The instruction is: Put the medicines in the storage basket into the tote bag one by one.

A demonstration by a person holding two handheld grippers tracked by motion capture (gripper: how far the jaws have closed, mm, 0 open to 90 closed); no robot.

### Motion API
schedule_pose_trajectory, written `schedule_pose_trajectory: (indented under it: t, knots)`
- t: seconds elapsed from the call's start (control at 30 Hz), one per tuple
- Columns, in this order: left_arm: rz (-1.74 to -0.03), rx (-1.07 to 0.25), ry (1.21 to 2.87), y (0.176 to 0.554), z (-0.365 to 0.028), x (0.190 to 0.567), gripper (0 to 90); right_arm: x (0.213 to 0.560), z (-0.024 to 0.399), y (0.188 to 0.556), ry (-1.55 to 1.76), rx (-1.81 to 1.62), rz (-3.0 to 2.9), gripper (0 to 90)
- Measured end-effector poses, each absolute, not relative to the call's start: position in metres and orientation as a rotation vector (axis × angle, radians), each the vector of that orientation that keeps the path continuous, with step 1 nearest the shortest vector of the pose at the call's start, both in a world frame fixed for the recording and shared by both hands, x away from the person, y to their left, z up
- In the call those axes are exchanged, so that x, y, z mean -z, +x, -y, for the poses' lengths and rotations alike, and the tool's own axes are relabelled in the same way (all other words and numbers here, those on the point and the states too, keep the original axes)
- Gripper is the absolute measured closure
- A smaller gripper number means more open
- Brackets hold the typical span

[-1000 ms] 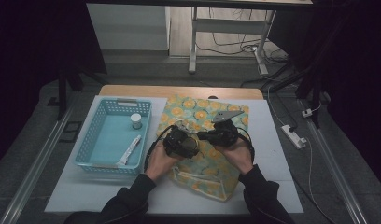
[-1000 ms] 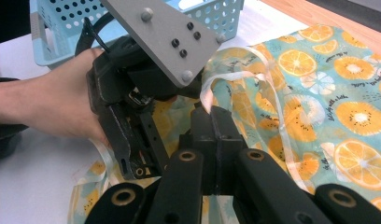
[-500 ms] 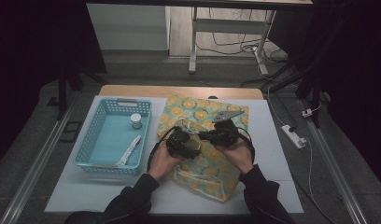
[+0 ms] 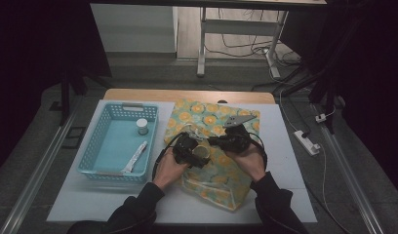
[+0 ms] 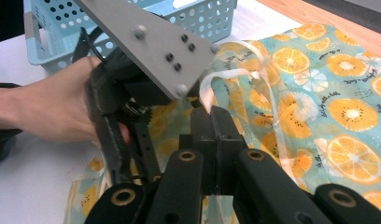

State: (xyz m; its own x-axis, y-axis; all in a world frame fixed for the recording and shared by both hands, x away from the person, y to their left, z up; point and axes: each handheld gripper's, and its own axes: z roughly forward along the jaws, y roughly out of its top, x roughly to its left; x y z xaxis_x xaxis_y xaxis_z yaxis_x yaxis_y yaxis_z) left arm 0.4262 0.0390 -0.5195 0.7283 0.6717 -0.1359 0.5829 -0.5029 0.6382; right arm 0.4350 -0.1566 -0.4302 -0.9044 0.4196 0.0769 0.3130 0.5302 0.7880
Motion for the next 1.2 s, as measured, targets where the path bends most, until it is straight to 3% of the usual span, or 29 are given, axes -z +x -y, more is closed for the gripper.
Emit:
schedule_pose_trajectory:
  t: [0.33,0.77,1.2]
  knots:
    - [-0.916,-0.086,2.205,0.415,-0.048,0.505,0.0,0.430,0.158,0.435,0.640,-1.325,-2.635,90.0]
    - [-0.856,-0.024,2.166,0.393,-0.058,0.484,0.0,0.430,0.158,0.435,0.640,-1.324,-2.630,90.0]
    - [-0.828,-0.043,2.144,0.380,-0.076,0.464,0.0,0.429,0.158,0.435,0.637,-1.323,-2.630,90.0]
